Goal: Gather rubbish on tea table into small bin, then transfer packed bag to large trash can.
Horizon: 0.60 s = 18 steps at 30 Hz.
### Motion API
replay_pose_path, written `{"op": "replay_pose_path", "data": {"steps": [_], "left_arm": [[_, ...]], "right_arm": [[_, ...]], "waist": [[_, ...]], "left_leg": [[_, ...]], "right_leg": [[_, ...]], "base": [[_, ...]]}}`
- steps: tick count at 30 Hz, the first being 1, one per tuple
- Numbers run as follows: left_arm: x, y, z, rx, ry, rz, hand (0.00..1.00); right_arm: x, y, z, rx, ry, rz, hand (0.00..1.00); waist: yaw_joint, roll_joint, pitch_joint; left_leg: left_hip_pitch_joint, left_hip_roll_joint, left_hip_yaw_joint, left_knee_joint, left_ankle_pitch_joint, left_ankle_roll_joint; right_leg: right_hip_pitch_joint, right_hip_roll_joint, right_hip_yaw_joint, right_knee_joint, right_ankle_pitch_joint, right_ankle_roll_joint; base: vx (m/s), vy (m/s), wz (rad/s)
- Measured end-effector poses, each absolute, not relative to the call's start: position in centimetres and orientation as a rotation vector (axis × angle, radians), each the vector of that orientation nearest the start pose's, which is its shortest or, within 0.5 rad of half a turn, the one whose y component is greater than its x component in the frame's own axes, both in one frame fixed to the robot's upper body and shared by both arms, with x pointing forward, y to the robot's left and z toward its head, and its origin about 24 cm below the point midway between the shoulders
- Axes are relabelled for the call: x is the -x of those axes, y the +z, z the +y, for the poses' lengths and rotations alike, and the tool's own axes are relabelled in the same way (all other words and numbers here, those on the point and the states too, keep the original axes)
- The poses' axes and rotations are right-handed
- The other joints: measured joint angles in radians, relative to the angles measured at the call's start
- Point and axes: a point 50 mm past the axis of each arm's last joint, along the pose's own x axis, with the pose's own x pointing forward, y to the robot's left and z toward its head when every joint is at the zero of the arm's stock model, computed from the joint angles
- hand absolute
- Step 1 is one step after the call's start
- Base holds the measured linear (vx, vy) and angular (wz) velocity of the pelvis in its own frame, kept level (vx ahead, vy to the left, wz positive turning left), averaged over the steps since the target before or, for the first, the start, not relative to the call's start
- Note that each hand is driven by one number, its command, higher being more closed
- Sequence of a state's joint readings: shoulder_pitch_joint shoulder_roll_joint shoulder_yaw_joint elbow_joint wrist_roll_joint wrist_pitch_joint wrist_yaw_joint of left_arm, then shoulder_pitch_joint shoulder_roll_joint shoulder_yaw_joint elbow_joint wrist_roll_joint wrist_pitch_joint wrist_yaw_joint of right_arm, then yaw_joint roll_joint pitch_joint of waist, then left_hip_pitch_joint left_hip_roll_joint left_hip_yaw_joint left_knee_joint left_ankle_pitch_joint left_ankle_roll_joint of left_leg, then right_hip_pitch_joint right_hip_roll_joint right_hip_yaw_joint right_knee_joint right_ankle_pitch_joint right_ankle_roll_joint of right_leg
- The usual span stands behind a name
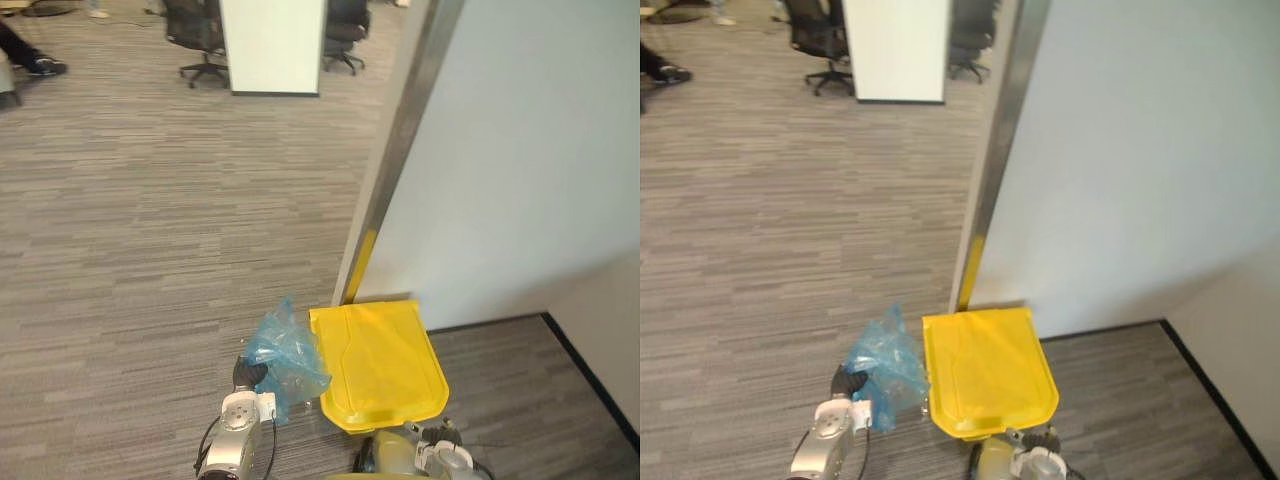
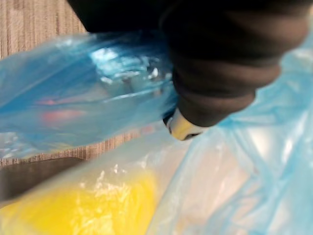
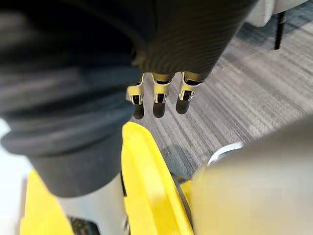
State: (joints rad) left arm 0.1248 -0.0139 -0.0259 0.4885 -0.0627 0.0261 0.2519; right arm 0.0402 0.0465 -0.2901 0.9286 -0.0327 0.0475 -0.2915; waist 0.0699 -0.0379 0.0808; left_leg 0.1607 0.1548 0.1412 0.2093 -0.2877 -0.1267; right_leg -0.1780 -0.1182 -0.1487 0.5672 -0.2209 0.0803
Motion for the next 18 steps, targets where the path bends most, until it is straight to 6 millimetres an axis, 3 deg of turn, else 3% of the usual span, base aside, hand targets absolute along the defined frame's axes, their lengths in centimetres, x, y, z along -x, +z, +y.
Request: {"op": "replay_pose_path", "data": {"steps": [1, 2, 5, 7, 11, 18], "left_arm": [[-17.8, -9.3, 15.8, 0.007, 0.275, 0.644, 1.0], [-18.0, -9.4, 15.6, 0.018, 0.278, 0.647, 1.0], [-17.8, -9.9, 15.5, 0.017, 0.271, 0.675, 1.0], [-17.6, -10.1, 15.4, 0.015, 0.266, 0.685, 1.0], [-16.6, -10.8, 16.1, -0.004, 0.261, 0.731, 1.0], [-16.7, -10.8, 16.3, -0.005, 0.263, 0.731, 1.0]], "right_arm": [[-12.2, -15.0, -18.7, -0.006, -0.507, 1.036, 0.0], [-12.9, -14.8, -18.9, 0.0, -0.504, 1.022, 0.0], [-12.1, -15.1, -19.2, 0.007, -0.513, 1.054, 0.0], [-11.9, -15.2, -19.5, 0.006, -0.527, 1.062, 0.0], [-10.9, -15.5, -19.4, 0.006, -0.53, 1.089, 0.0], [-11.3, -15.3, -19.2, -0.003, -0.528, 1.071, 0.0]], "waist": [[0.004, 0.011, -0.01], [0.008, 0.057, -0.018], [-0.015, 0.055, -0.025], [-0.015, 0.055, -0.031], [-0.015, 0.02, -0.026], [-0.033, 0.013, -0.041]], "left_leg": [[-0.014, 0.007, 0.012, -0.005, 0.002, 0.0], [-0.045, 0.025, 0.018, -0.017, 0.016, -0.005], [-0.049, 0.017, -0.005, -0.073, 0.07, 0.03], [-0.052, 0.015, -0.019, -0.085, 0.085, 0.021], [-0.059, -0.003, -0.03, -0.079, 0.095, 0.014], [-0.106, -0.021, 0.015, -0.068, 0.08, 0.014]], "right_leg": [[0.012, 0.017, 0.006, -0.067, -0.004, -0.008], [0.024, 0.052, 0.009, -0.176, 0.029, -0.05], [0.041, 0.068, 0.005, -0.267, 0.077, -0.055], [0.055, 0.065, -0.009, -0.293, 0.095, -0.054], [0.073, 0.04, -0.026, -0.315, 0.112, -0.039], [0.019, 0.044, 0.048, -0.368, 0.178, -0.03]], "base": [[-0.09, -0.08, -0.64], [-0.12, -0.066, -0.42], [-0.1, -0.06, 0.03], [-0.07, -0.008, 0.23], [-0.07, 0.04, 0.16], [-0.02, 0.061, -0.29]]}}
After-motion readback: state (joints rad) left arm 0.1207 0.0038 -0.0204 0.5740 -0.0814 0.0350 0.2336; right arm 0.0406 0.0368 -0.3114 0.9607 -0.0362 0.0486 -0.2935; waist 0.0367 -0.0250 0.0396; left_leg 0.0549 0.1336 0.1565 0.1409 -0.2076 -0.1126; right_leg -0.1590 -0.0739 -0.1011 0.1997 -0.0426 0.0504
